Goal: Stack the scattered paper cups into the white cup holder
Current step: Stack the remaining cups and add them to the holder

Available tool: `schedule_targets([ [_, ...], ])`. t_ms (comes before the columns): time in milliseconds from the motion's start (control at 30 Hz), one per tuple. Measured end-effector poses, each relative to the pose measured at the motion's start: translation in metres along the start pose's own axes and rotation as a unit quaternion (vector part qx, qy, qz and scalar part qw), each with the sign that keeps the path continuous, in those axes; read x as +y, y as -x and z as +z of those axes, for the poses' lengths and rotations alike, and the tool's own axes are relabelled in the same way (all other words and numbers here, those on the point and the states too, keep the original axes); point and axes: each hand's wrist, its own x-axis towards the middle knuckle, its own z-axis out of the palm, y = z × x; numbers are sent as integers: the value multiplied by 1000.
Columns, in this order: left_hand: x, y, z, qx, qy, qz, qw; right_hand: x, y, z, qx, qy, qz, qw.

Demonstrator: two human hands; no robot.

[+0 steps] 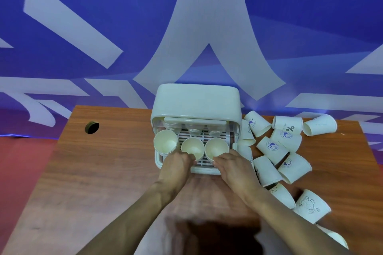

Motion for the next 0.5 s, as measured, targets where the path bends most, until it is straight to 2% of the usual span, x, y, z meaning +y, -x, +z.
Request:
schedule_targets([
  [200, 3, -5, -5, -31, 11, -17, 999, -7, 0, 1, -1, 36, 27, 999],
  [333, 7, -3, -14, -37, -9, -2, 999, -1, 7, -12, -1, -23, 47, 999],
  [433, 14, 1, -27, 9, 17, 16, 1000, 10, 23, -26, 31, -43, 49, 997],
  [500, 28, 5, -36, 51, 33, 56, 997, 22, 39, -35, 36, -62, 77, 994],
])
